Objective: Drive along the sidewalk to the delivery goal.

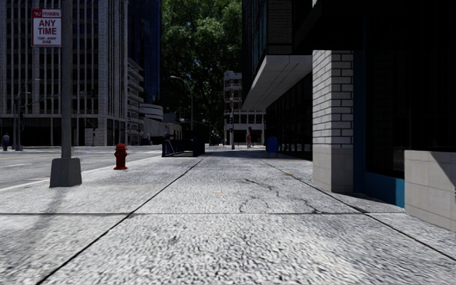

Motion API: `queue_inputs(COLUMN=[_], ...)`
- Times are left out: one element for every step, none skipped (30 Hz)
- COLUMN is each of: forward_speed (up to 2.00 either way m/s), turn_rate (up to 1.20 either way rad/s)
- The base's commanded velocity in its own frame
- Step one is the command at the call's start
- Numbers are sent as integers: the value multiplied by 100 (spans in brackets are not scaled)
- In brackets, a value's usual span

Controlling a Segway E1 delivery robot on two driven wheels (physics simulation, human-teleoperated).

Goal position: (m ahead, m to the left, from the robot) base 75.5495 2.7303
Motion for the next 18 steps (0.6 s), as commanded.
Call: queue_inputs(forward_speed=[200, 200, 200, 200, 200, 200, 200, 200, 200, 200, 200, 200, 200, 200, 200, 200, 200, 200], turn_rate=[0, 0, 0, 0, 0, 0, 0, 0, 0, 0, 0, 0, 0, 0, 0, 0, 0, 0])
